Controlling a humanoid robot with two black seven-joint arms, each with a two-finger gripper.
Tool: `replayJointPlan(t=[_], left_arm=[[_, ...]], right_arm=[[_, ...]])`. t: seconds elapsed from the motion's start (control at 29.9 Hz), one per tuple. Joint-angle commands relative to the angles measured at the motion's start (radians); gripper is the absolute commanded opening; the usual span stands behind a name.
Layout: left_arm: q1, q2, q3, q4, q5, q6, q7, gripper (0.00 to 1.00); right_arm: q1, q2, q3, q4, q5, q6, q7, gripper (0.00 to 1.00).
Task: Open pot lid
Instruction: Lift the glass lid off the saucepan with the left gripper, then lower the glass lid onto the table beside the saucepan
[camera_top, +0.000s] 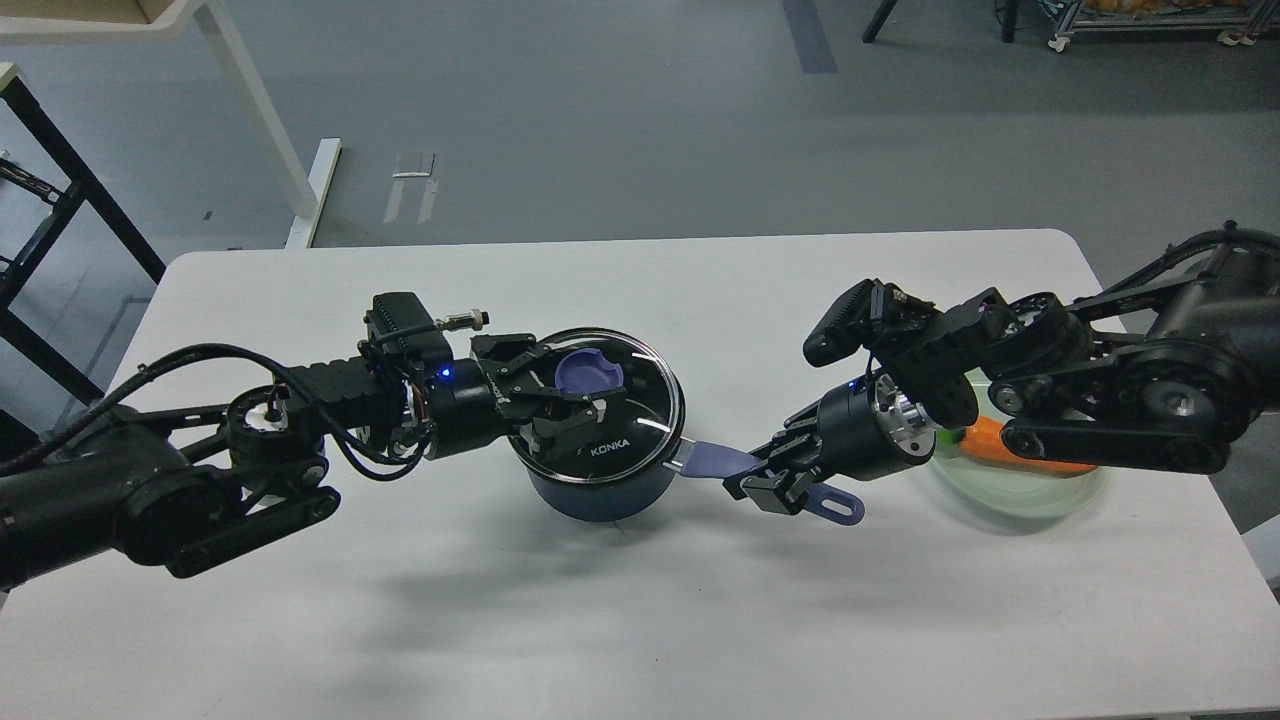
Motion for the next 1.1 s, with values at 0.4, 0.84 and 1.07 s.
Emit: replayJointPlan(t=[0.4,0.84,1.07], left_arm=[[-0.035,0.229,-0.015,-0.016,-0.199,-0.001,-0.047,0.39],[0.146,0.435,0.003,0.070,-0.289,0.068,-0.107,0.39],[0.223,0.406,0.009,0.197,-0.298,0.125,-0.123,0.39]], right_arm=[[-0.003,-0.010,0.000,0.000,0.001,0.000,0.015,0.21],[0.001,-0.010,0.002,-0.002,0.001,0.001,0.018,0.21],[0.001,-0.021,0.002,0.000,0.001,0.001,0.018,0.21]])
